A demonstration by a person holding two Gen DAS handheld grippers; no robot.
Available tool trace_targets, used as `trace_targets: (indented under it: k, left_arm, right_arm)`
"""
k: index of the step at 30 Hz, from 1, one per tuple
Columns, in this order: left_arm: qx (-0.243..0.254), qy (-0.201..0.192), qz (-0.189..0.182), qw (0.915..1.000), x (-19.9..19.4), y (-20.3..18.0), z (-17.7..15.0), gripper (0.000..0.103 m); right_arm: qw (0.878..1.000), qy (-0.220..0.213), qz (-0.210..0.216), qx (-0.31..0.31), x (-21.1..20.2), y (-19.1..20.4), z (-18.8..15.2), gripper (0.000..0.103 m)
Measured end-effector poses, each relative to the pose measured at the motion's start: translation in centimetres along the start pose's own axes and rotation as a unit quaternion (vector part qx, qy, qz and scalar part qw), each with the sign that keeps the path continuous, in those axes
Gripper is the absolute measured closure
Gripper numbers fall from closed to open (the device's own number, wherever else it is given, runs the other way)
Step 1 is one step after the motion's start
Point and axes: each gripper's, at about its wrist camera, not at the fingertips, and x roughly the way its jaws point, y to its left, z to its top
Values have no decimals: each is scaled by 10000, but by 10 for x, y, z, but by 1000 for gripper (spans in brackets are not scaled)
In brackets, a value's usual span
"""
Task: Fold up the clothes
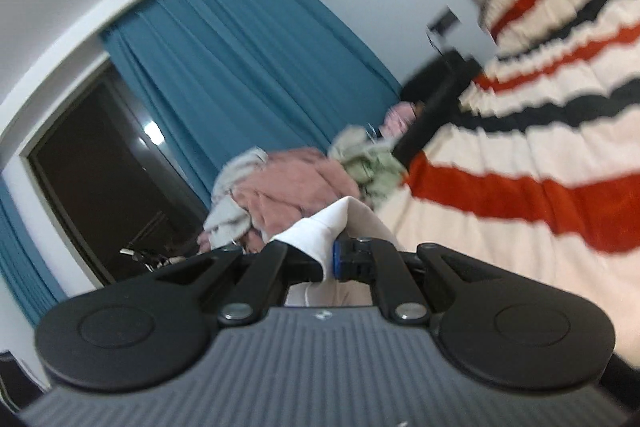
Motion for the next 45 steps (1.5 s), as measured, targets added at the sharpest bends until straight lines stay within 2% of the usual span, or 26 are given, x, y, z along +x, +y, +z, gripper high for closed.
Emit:
trace_targets:
  k: [3,6,8,10,13,15,18,20,22,23,24,25,26,27,28,29,30,32,34,37,39,41,43,44,45]
  left_arm:
    - [237,-651,-63,9976,-62,6,25,89]
    - [685,-1237,-209,9897,-121,2,43,88]
    - [770,-1416,-422,9860,-152,3,51,88]
    - [763,-1436,-639,9846,-171,9,59,87]
    - [436,-1146,-764,9895,-158,32,68,84]
    - [127,-865,-804,9929,-143,53,71,83]
    - [-642,-115,-652,9957,-90,105,64,83]
    - [-1096,401,-448,9922,-47,140,54,83]
    - [-1302,603,-216,9894,-17,164,48,82]
    - [-1403,678,-109,9877,-3,176,45,80]
    - [-1506,740,-58,9858,6,186,45,73]
    - [-1611,792,-46,9837,13,195,46,68]
    - [-1682,762,-34,9828,16,201,49,58]
    - [-1730,675,-23,9826,16,207,53,45]
    - [-1758,574,-27,9827,15,211,57,41]
    - [-1754,468,-41,9834,15,212,60,34]
    - [-1730,349,-80,9843,9,214,62,23]
    - [-1602,117,-123,9869,-13,207,66,16]
    - [-1456,-107,-150,9892,-36,198,70,15]
    - [-1103,-271,101,9935,-69,183,75,14]
    - [-959,-244,380,9944,-81,175,71,13]
    - [-954,-196,649,9931,-93,171,66,13]
    - [-1017,-246,788,9914,-108,171,61,13]
    - [-1077,-276,842,9902,-113,172,60,13]
    - [-1144,-291,877,9891,-117,173,59,13]
  right_arm:
    - [9990,-106,425,-28,-15,17,8,97]
    - [9942,-380,954,-324,-50,51,14,97]
    - [9909,-530,1175,-376,-71,70,20,97]
    - [9878,-650,1361,-383,-88,86,28,96]
    - [9848,-629,1488,-645,-87,104,32,95]
    - [9866,-327,1428,-720,-67,109,28,95]
    - [9883,526,1033,-996,-11,103,1,95]
    - [9821,1205,642,-1297,30,95,-25,94]
    - [9723,1889,323,-1334,70,78,-52,92]
    - [9671,2177,177,-1306,86,69,-66,83]
    - [9625,2376,3,-1313,97,62,-77,76]
    - [9594,2488,-111,-1328,104,58,-86,64]
    - [9604,2425,-106,-1364,102,59,-88,53]
    - [9615,2363,-101,-1400,101,60,-90,46]
    - [9625,2300,-96,-1436,99,61,-93,28]
    - [9634,2238,-91,-1471,97,62,-95,16]
    - [9654,2116,-58,-1523,94,64,-96,16]
    - [9714,1656,112,-1698,82,72,-91,13]
    - [9722,1340,226,-1907,70,80,-88,13]
    - [9686,997,468,-2228,53,95,-88,13]
    - [9565,1177,968,-2488,32,110,-98,13]
    - [9358,1512,1597,-2755,8,127,-112,16]
    - [9033,1952,2250,-3087,-21,142,-135,30]
    - [8831,2191,2533,-3284,-34,150,-148,30]
    - [8579,2458,2792,-3544,-47,158,-164,30]
